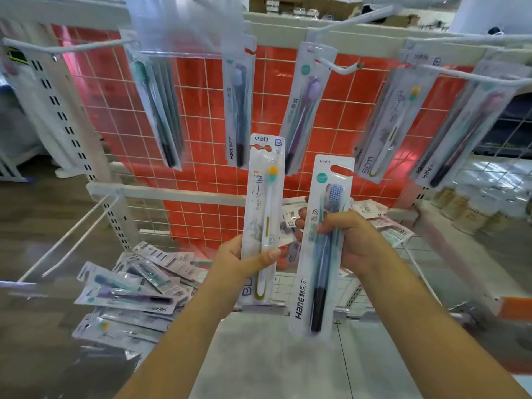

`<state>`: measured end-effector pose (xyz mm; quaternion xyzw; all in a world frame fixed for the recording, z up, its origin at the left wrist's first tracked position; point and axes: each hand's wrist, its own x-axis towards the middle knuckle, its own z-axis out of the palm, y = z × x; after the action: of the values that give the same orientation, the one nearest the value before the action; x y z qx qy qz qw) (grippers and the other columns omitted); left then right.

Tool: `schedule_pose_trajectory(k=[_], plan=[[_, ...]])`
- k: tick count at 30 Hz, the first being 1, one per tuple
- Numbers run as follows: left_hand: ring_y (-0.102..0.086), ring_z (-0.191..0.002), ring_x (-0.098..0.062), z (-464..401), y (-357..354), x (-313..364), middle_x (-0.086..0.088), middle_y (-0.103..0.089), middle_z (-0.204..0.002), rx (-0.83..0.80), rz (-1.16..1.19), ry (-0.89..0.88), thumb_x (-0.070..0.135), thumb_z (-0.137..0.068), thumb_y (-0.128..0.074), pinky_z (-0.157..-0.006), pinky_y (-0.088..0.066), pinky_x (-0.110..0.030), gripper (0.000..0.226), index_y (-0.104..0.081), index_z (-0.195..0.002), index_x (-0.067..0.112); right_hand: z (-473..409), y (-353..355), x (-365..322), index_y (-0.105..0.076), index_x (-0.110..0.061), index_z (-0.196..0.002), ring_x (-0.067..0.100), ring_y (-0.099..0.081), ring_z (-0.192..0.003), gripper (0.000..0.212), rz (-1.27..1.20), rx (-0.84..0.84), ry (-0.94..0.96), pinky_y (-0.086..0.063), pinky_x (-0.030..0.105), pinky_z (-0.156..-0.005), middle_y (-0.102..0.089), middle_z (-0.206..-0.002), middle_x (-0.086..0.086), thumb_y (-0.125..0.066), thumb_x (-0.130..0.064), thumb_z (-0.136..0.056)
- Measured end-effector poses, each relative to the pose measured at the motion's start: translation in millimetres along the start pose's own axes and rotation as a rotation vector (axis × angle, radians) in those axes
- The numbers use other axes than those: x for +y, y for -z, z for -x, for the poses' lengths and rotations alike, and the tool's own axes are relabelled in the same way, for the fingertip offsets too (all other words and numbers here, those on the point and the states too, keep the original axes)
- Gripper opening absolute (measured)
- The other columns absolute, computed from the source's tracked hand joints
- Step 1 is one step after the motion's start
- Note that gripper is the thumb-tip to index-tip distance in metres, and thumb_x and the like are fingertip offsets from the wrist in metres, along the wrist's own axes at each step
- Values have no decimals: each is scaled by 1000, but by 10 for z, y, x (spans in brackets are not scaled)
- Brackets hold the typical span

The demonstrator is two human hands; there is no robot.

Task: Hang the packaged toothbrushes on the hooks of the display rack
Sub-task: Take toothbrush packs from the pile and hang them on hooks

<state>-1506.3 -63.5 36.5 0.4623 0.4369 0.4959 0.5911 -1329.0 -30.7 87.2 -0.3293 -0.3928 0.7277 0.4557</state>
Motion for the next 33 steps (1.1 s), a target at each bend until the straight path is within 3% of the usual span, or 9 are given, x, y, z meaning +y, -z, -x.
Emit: schedule_pose_trajectory(k=[4,7,10,13,15,20,24,28,33], plan=[[-70,-91,-26,15,95,-2,-7,-74,-96,-23,13,0,20,-64,-71,-82,-56,-45,41,-65,-104,14,-81,-107,50,-68,-3,-72,21,-67,-57,27,65,29,35,-56,31,-52,-67,-63,9,-49,7,-54],[-71,-87,-25,29,187,0,-6,-74,-92,-46,27,-1,18,-64,-70,-77,-58,-39,35,-66,-99,16,-153,-218,105,-65,2,-91,27,-68,-64,34,127,11,59,-59,39,-59,-69,-75,15,-60,10,-59],[-71,-86,-22,35,348,12,-5,-74,-91,-30,42,-6,16,-63,-70,-77,-58,-35,35,-66,-98,14,-245,-369,172,-63,4,-104,26,-69,-70,39,182,83,110,-59,39,-65,-70,-82,14,-67,3,-65],[-70,-89,-25,45,574,20,-8,-74,-93,-16,46,3,18,-62,-71,-81,-57,-40,38,-66,-99,12,-401,-529,208,-70,-11,-91,26,-70,-79,22,321,199,223,-57,44,-78,-73,-85,8,-68,0,-72],[-69,-92,-29,50,738,36,-11,-73,-96,0,31,15,22,-59,-73,-86,-53,-48,46,-66,-102,10,-521,-679,186,-71,-15,-87,24,-69,-83,23,439,242,283,-54,44,-84,-73,-85,4,-70,2,-72],[-70,-89,-27,35,1063,107,-9,-74,-93,10,2,14,21,-61,-72,-80,-56,-41,45,-64,-105,10,-812,-1116,29,-67,-14,-85,8,-68,-70,26,580,171,373,-54,24,-67,-71,-71,-9,-68,8,-73],[-69,-88,-33,10,1244,144,-15,-72,-94,4,-10,1,22,-61,-73,-76,-56,-41,47,-64,-105,7,-1002,-1392,-65,-65,-12,-86,6,-68,-65,22,571,135,398,-54,27,-67,-70,-66,-11,-67,7,-75],[-70,-89,-31,-22,1371,175,-12,-73,-94,1,-27,9,24,-58,-74,-83,-54,-45,47,-65,-102,11,-1071,-1470,-179,-63,-13,-82,10,-67,-69,15,479,175,494,-54,38,-80,-69,-68,-10,-67,1,-78],[-71,-86,-27,-54,1426,198,-8,-74,-89,-13,-52,17,24,-60,-72,-82,-55,-42,43,-63,-101,12,-1039,-1446,-139,-64,-11,-89,7,-68,-67,18,302,258,648,-54,22,-62,-70,-69,-10,-68,1,-78]])
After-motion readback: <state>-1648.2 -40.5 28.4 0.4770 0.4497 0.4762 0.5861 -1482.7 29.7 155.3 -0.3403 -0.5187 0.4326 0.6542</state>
